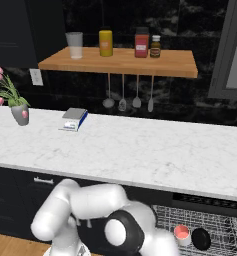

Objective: Pick up the cup and bowl from the counter, place them in the dishwasher, and close the dishwasher door.

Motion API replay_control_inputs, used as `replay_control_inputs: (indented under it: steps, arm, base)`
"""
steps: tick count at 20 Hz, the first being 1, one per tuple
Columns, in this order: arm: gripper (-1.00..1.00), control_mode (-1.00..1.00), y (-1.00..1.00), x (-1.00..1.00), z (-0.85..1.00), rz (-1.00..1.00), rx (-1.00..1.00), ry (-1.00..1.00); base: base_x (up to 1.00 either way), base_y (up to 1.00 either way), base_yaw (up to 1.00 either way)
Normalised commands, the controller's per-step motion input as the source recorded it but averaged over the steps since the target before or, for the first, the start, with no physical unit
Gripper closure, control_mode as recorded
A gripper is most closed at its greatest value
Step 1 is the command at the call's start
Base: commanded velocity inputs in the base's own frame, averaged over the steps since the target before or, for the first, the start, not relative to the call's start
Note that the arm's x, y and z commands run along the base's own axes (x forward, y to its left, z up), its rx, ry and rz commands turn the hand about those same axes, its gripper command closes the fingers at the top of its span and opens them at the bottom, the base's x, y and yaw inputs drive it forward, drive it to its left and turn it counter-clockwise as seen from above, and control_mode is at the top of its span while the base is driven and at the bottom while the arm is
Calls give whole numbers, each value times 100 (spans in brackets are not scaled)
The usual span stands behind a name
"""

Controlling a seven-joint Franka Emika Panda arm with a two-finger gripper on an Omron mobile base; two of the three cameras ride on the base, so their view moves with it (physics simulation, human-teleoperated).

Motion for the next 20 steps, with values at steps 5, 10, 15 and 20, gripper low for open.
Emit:
replay_control_inputs:
  steps: [5,10,15,20]
  arm:
    - [-100,-100,-14,-6,-38,-6,-2,-3]
    - [-100,-100,-38,0,-28,-8,0,0]
    - [-100,-100,-68,-15,-3,-1,0,1]
    - [-100,-100,-52,-6,-22,0,0,16]
  base:
    - [0,0,0]
    - [0,0,0]
    - [0,0,0]
    - [0,0,0]
